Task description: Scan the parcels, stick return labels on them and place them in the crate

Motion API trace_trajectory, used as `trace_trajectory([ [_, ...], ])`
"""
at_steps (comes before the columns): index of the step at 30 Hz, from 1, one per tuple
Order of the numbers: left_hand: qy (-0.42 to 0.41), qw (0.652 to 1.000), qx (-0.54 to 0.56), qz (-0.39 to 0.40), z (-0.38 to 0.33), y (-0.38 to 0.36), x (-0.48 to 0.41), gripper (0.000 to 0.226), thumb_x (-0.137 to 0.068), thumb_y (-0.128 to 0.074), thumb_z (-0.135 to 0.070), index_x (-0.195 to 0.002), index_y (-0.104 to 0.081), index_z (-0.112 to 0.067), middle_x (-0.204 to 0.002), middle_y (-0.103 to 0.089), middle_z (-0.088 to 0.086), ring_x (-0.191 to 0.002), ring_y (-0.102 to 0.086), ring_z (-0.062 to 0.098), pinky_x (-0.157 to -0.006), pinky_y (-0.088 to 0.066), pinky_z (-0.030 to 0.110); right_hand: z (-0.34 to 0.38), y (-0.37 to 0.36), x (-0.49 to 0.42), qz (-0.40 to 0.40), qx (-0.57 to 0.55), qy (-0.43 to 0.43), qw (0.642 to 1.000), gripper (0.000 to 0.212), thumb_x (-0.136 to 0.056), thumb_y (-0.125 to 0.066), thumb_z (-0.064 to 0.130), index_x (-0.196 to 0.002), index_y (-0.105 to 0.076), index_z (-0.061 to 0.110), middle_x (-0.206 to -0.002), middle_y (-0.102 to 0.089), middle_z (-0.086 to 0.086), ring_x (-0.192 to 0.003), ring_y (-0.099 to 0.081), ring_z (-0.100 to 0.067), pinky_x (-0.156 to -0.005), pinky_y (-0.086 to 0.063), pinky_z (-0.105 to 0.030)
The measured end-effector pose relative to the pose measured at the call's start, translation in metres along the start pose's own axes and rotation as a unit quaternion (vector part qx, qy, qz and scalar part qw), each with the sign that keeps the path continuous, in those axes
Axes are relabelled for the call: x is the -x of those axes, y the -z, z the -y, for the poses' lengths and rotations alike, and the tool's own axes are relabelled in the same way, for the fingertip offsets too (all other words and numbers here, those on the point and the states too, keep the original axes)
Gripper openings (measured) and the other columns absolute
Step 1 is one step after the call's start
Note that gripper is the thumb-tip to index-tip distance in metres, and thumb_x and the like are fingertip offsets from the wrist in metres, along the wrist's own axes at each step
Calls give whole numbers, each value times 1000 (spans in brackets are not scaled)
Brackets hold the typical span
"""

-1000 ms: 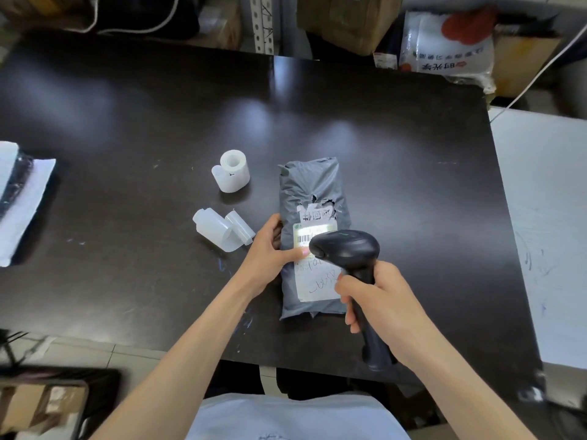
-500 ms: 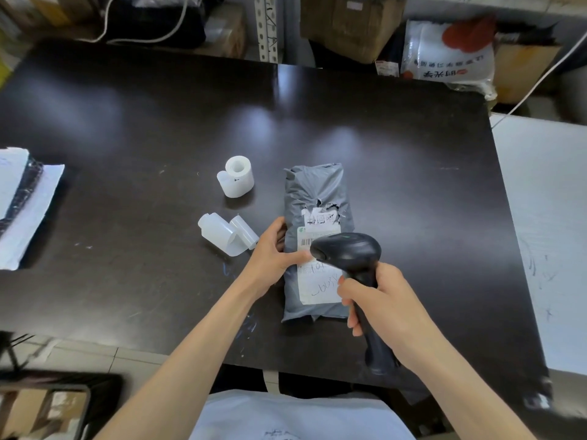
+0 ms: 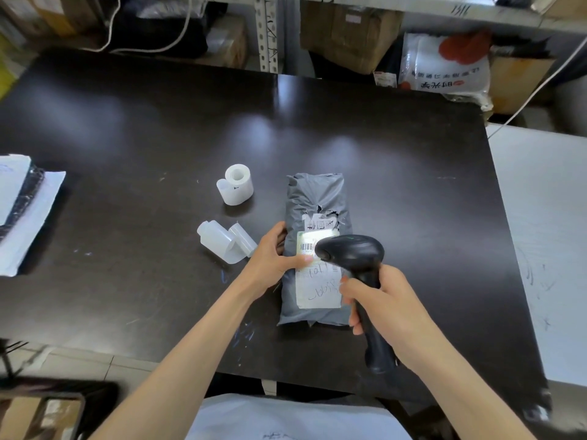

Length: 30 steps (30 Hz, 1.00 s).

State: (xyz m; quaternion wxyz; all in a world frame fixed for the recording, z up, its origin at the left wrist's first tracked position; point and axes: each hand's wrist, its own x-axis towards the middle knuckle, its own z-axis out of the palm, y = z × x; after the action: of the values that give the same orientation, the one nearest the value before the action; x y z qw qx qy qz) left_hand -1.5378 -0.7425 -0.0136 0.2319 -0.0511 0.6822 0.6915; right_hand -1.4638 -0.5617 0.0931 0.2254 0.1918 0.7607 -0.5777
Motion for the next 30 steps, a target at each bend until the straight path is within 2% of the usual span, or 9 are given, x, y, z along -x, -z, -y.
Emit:
trace_trajectory([
  [3,5,991,-131,10,-12,0,-6,52,-76,-82,-12,-119,-54,-18,-117,-68,-7,-105,-66,10,-86,-56,27,2,13,-24,-51,15,16,998,2,-83,-59,7,-82,-59,6,-59,-59,-8,-47,-58,-20,-50,-51,-31],
  [8,-9,908,-418,-25,-42,1,-21,54,-67,-86,-37,-103,-53,-13,-102,-61,-2,-86,-56,15,-69,-45,30,6,43,-83,-155,65,42,985,8,-86,-57,15,-91,-54,11,-82,-60,-9,-65,-62,-23,-57,-50,-32],
  [10,-22,888,-457,-56,-52,8,-26,56,-71,-83,-42,-109,-54,-13,-105,-57,-1,-91,-54,17,-75,-45,33,3,52,-105,-177,134,46,974,20,-86,-59,19,-100,-50,7,-91,-60,-10,-80,-62,-29,-63,-44,-34],
  [13,-92,872,-453,-161,-69,29,-37,43,-83,-73,-30,-117,-55,-10,-111,-56,5,-103,-55,23,-88,-46,35,0,61,-133,-223,243,52,943,38,-86,-66,20,-112,-46,-1,-113,-55,-17,-106,-53,-37,-79,-41,-39],
  [15,-138,811,-520,-231,-81,45,-47,39,-84,-69,-20,-118,-53,-7,-116,-53,11,-108,-50,30,-90,-41,35,-1,61,-145,-244,313,40,917,49,-87,-68,22,-119,-42,-5,-124,-50,-24,-114,-49,-43,-91,-43,-45],
  [17,-98,751,-596,-266,-89,59,-59,50,-83,-71,-31,-121,-49,-8,-121,-50,14,-112,-46,33,-92,-39,37,-2,61,-151,-257,361,21,896,54,-88,-69,22,-122,-40,-7,-129,-46,-28,-117,-45,-47,-97,-40,-51],
  [20,65,711,-659,-237,-94,70,-74,75,-83,-63,-59,-132,-41,-7,-131,-49,17,-123,-44,35,-96,-41,41,-7,59,-156,-261,388,16,884,56,-87,-71,24,-122,-40,-8,-128,-46,-29,-118,-41,-46,-97,-39,-49],
  [26,98,720,-655,-206,-87,70,-92,57,-90,-63,-45,-124,-43,-3,-125,-58,17,-115,-57,38,-87,-45,38,-14,59,-161,-275,397,33,875,53,-84,-74,26,-115,-43,-3,-121,-50,-25,-110,-47,-42,-92,-41,-46],
  [30,35,822,-537,-187,-92,71,-86,39,-88,-67,-27,-117,-49,-9,-114,-61,17,-105,-57,42,-83,-46,41,-16,60,-164,-271,384,31,882,56,-81,-77,27,-114,-43,-2,-120,-51,-24,-110,-48,-42,-90,-41,-45],
])
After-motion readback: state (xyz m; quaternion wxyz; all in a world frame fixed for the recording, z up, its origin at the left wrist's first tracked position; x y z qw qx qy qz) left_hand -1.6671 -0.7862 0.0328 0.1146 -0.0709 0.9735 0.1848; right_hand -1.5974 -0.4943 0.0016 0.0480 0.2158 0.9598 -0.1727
